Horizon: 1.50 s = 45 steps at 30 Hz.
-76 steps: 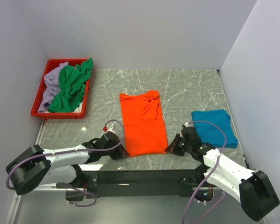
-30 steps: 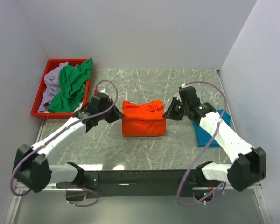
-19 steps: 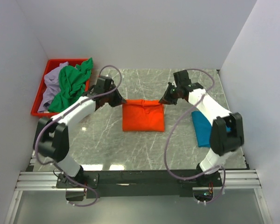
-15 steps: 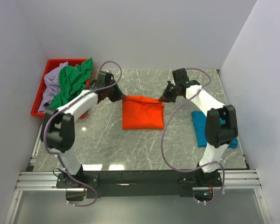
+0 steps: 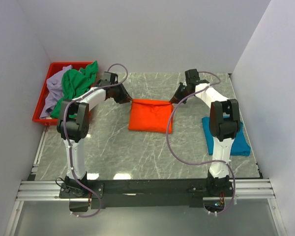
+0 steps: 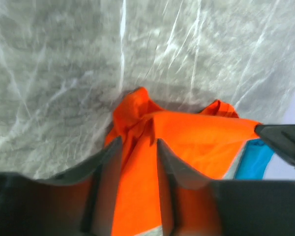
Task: Fold and stack the t-shirts
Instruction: Fold the tshirt
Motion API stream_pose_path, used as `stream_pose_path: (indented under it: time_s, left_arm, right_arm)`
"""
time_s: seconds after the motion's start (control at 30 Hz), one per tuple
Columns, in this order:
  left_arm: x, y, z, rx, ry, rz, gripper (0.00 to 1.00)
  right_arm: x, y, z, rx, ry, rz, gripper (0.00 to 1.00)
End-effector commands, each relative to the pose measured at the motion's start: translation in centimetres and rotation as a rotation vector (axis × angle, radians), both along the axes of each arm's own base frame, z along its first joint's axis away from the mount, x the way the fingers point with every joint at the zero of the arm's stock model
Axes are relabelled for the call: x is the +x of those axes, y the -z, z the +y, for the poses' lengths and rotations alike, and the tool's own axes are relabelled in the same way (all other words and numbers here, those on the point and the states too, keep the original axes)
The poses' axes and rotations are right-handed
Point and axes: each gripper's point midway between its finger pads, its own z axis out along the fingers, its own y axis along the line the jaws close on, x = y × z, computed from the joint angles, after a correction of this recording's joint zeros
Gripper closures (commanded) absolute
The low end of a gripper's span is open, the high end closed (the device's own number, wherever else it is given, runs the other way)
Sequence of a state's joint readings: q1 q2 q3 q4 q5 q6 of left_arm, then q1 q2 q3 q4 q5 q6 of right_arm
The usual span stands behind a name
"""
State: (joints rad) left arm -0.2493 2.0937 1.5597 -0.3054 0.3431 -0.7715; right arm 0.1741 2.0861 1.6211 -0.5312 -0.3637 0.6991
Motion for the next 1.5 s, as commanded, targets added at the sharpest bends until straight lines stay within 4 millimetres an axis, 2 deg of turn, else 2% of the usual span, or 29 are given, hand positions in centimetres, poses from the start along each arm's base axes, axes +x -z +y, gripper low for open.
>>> stream_pose_path:
  time_s: [0.0, 0.03, 0.07, 0.1, 0.13, 0.17, 0.23, 0.27, 0.3, 0.33, 0.37, 0.5, 0.57, 0.63, 0.67, 0.73, 0.77, 0.8, 0.83, 0.87, 0.9, 0.93, 0.97, 1.0, 1.07, 1.2, 1.33, 1.43, 1.47]
  left_arm:
    - [2.2, -4.3, 0.5, -0.037, 0.02, -0.115, 0.57]
    - [2.2, -5.2, 0.6, -0.042, 0.02, -0.137, 0.53]
    - [2.0, -5.3, 0.5, -0.043, 0.022, -0.143, 0.46]
    - [1.9, -5.7, 0.7, -0.042, 0.015, -0.154, 0.44]
    - [1.7, -6.6, 0.8, -0.048, 0.006, -0.166, 0.43]
    - [1.3, -6.4, 0.8, -0.047, 0.002, -0.159, 0.45]
    - [0.7, -7.4, 0.8, -0.051, -0.012, -0.177, 0.47]
    - [-0.1, -6.8, 0.3, -0.043, -0.008, -0.164, 0.49]
    - [-0.4, -6.8, 0.0, -0.038, -0.007, -0.164, 0.55]
    - [-0.9, -7.2, -0.5, -0.041, -0.005, -0.172, 0.59]
    - [-1.7, -6.4, -1.2, -0.029, 0.003, -0.157, 0.68]
    - [-3.4, -5.4, -3.2, -0.037, 0.017, -0.143, 0.9]
    - [-3.7, -4.3, -3.7, -0.024, 0.026, -0.125, 0.96]
    - [-3.6, -2.7, -4.0, -0.016, 0.032, -0.089, 0.99]
    - [-3.2, -2.7, -4.1, -0.018, 0.032, -0.093, 0.99]
    - [-2.4, -1.9, -4.4, -0.009, 0.048, -0.097, 0.99]
    - [-1.4, -2.8, -4.7, -0.016, 0.053, -0.126, 0.99]
    - [-0.9, -2.9, -4.9, -0.014, 0.063, -0.137, 0.99]
    - [-0.5, -1.9, -5.1, -0.011, 0.07, -0.121, 0.99]
    - [0.7, -2.8, -5.4, -0.022, 0.068, -0.145, 0.99]
    - [1.2, -2.7, -5.5, -0.027, 0.067, -0.144, 0.99]
    - [1.7, -1.2, -5.4, -0.024, 0.062, -0.115, 0.99]
    - [2.5, -1.4, -5.3, -0.032, 0.052, -0.119, 0.99]
    - [2.9, -1.0, -5.3, -0.043, 0.036, -0.108, 0.99]
    - [3.4, 0.6, -4.7, -0.046, 0.009, -0.075, 0.99]
    - [3.0, 3.5, -3.1, -0.035, -0.055, -0.012, 0.99]
    - [2.3, 5.6, -2.0, -0.03, -0.073, 0.04, 0.99]
    - [2.4, 4.9, -2.1, -0.046, -0.061, 0.022, 0.99]
    - [2.4, 4.5, -2.3, -0.055, -0.049, 0.014, 0.99]
  right_arm:
    - [2.8, -2.8, -1.5, 0.014, 0.033, -0.075, 0.78]
    - [3.0, -3.1, -1.7, 0.007, 0.034, -0.082, 0.72]
    - [3.1, -3.4, -2.2, -0.009, 0.041, -0.09, 0.67]
    - [3.0, -4.2, -2.4, -0.013, 0.042, -0.108, 0.59]
    - [2.9, -4.6, -2.5, -0.019, 0.042, -0.116, 0.57]
    - [2.5, -4.4, -2.8, -0.043, 0.045, -0.116, 0.56]
    - [2.0, -5.5, -3.2, -0.065, 0.05, -0.147, 0.55]
    - [1.2, -4.9, -3.1, -0.078, 0.043, -0.137, 0.55]
    - [0.9, -5.8, -2.5, -0.097, 0.029, -0.174, 0.55]
    - [0.4, -5.8, -2.2, -0.121, 0.011, -0.183, 0.55]
    - [-0.2, -5.2, -2.0, -0.14, 0.004, -0.174, 0.55]
    - [-2.0, -4.1, -0.3, -0.2, -0.031, -0.177, 0.55]
    - [-2.5, -3.3, 0.3, -0.188, -0.049, -0.173, 0.55]
    - [-2.8, -2.3, 1.3, -0.177, -0.084, -0.158, 0.56]
    - [-2.4, -2.4, 1.7, -0.174, -0.091, -0.163, 0.56]
    - [-2.2, -0.9, 2.2, -0.177, -0.116, -0.13, 0.57]
    - [-1.7, -1.1, 2.3, -0.176, -0.121, -0.13, 0.58]
    - [-1.5, -0.3, 2.4, -0.18, -0.123, -0.117, 0.58]
    - [-1.2, -0.2, 2.4, -0.179, -0.114, -0.116, 0.58]
    - [-0.8, -0.4, 2.5, -0.169, -0.112, -0.122, 0.58]
    - [-0.7, 0.3, 2.6, -0.165, -0.114, -0.105, 0.58]
    - [-0.4, 0.5, 2.5, -0.158, -0.105, -0.095, 0.58]
    - [0.2, 0.4, 2.2, -0.154, -0.093, -0.097, 0.58]
    - [0.2, 1.4, 2.1, -0.146, -0.092, -0.067, 0.58]
    - [0.6, 2.0, 1.7, -0.126, -0.069, -0.044, 0.58]
    - [0.5, 4.1, -0.3, -0.103, -0.013, 0.013, 0.58]
    - [-0.3, 5.5, -0.9, -0.081, 0.003, 0.054, 0.59]
    - [-0.1, 5.0, -0.6, -0.05, -0.002, 0.034, 0.59]
    - [0.0, 4.3, -0.6, -0.044, -0.005, 0.019, 0.59]
